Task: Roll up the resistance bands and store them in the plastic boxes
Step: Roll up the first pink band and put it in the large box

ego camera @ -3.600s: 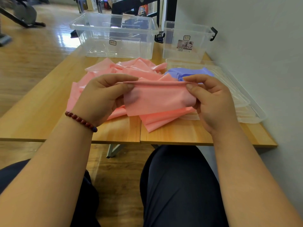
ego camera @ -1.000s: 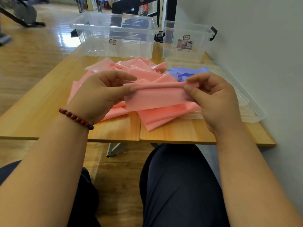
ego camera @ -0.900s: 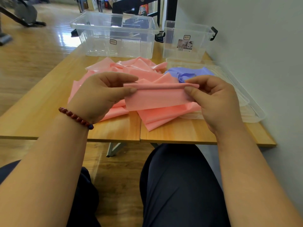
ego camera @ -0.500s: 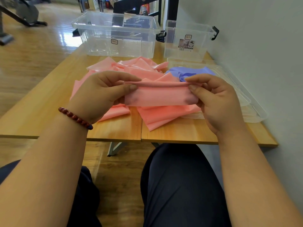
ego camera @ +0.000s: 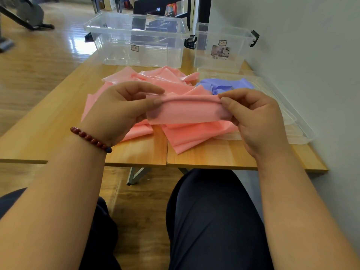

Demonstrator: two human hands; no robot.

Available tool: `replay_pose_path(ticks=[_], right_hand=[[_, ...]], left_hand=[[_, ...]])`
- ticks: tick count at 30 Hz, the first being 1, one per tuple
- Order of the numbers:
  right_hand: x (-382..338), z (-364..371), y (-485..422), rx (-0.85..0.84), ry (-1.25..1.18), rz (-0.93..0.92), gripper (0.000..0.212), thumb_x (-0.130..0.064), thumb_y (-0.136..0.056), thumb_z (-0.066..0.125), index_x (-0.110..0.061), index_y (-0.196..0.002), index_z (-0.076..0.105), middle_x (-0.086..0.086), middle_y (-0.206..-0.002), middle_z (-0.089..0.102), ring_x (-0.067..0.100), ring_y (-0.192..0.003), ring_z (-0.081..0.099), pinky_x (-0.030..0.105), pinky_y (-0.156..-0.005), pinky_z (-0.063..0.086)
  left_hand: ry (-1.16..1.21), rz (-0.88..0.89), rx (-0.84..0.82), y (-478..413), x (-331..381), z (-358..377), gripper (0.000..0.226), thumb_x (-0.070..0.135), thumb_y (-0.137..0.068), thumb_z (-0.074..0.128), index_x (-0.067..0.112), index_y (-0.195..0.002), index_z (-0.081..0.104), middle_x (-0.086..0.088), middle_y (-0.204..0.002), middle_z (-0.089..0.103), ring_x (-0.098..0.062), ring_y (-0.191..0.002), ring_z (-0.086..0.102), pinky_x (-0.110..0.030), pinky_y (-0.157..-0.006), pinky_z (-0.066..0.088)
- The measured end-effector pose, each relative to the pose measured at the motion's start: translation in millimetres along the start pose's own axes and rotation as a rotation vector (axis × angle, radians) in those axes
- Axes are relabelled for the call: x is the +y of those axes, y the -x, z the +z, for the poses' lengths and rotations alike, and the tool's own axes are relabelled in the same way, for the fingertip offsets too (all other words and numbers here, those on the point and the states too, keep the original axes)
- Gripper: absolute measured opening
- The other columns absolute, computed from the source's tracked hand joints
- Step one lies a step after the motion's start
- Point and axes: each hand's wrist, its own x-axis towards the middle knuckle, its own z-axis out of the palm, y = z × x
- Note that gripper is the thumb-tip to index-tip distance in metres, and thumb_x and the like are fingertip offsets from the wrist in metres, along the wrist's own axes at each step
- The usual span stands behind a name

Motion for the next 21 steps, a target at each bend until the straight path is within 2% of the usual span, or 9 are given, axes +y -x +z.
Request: replay_pose_path(ticks=[3, 6, 8, 10, 12, 15, 18, 21], right_hand=[[-1.6, -0.5, 0.3, -0.023, 0.010, 0.004, 0.026, -0.007, -0.086, 0.072, -0.032, -0.092, 0.071, -0.001, -0.081, 0.073, 0.014, -0.080, 0.069, 0.029, -0.077, 0.055], [-1.2, -0.5, -0.4, -0.002, 0.051, -0.016, 0.025, -0.005, -0.085, 0.072, -0.030, -0.084, 0.073, -0.004, -0.086, 0.075, 0.012, -0.085, 0.069, 0.026, -0.078, 0.052], [-0.3, 0.1, -0.5, -0.009, 0.057, -0.009, 0.020, -0.012, -0.084, 0.070, -0.032, -0.082, 0.073, -0.002, -0.085, 0.074, 0.015, -0.086, 0.069, 0.035, -0.079, 0.054], [0.1, 0.9, -0.5, -0.026, 0.048, 0.012, 0.019, -0.016, -0.086, 0.066, -0.034, -0.082, 0.071, -0.002, -0.079, 0.073, 0.017, -0.083, 0.067, 0.047, -0.083, 0.055], [0.2, 1.5, -0.7, -0.033, 0.049, 0.006, 0.020, -0.015, -0.087, 0.065, -0.034, -0.082, 0.071, -0.003, -0.078, 0.072, 0.016, -0.084, 0.065, 0.051, -0.085, 0.054], [0.0, 1.9, -0.5, -0.025, 0.019, -0.005, 0.023, -0.014, -0.083, 0.065, -0.035, -0.079, 0.074, -0.002, -0.086, 0.073, 0.025, -0.093, 0.068, 0.050, -0.090, 0.054], [1.0, 1.3, -0.2, -0.012, -0.013, 0.009, 0.024, -0.012, -0.078, 0.067, -0.034, -0.075, 0.077, 0.001, -0.084, 0.073, 0.033, -0.097, 0.067, 0.051, -0.092, 0.054], [0.6, 0.2, -0.4, -0.016, -0.051, 0.033, 0.022, -0.012, -0.074, 0.069, -0.032, -0.075, 0.079, 0.001, -0.086, 0.074, 0.026, -0.096, 0.068, 0.049, -0.093, 0.055]], left_hand=[[-0.027, -0.015, 0.012, -0.4, -1.4, -0.6, 0.034, 0.025, -0.068, 0.071, 0.024, -0.102, 0.071, -0.012, -0.099, 0.069, -0.024, -0.096, 0.067, -0.034, -0.086, 0.057], [-0.044, -0.009, 0.047, 0.4, 0.5, 0.6, 0.023, 0.026, -0.065, 0.072, 0.028, -0.087, 0.078, -0.006, -0.095, 0.071, -0.026, -0.097, 0.065, -0.041, -0.091, 0.056], [-0.060, -0.004, 0.050, 1.2, 1.0, 2.1, 0.017, 0.026, -0.067, 0.071, 0.030, -0.081, 0.079, -0.005, -0.089, 0.070, -0.023, -0.092, 0.063, -0.043, -0.091, 0.056], [-0.083, 0.005, 0.038, 0.5, -0.5, 2.4, 0.013, 0.022, -0.076, 0.070, 0.028, -0.085, 0.076, -0.001, -0.084, 0.070, -0.017, -0.086, 0.064, -0.036, -0.082, 0.059], [-0.096, 0.016, 0.035, -0.1, -1.0, 2.9, 0.016, 0.012, -0.086, 0.065, 0.025, -0.089, 0.073, 0.006, -0.077, 0.071, -0.011, -0.079, 0.066, -0.026, -0.074, 0.059], [-0.043, 0.015, 0.032, 0.3, -0.9, 2.9, 0.031, 0.004, -0.091, 0.060, 0.029, -0.083, 0.076, 0.005, -0.079, 0.071, -0.010, -0.079, 0.065, -0.023, -0.073, 0.059], [0.048, -0.002, 0.009, -0.3, -1.0, -0.9, 0.039, -0.004, -0.091, 0.055, 0.026, -0.080, 0.079, 0.001, -0.084, 0.070, -0.011, -0.081, 0.064, -0.020, -0.070, 0.056], [0.101, -0.018, -0.030, 0.7, -0.4, -1.3, 0.021, 0.006, -0.079, 0.064, 0.021, -0.082, 0.079, 0.000, -0.085, 0.071, -0.012, -0.081, 0.065, -0.020, -0.071, 0.056]])
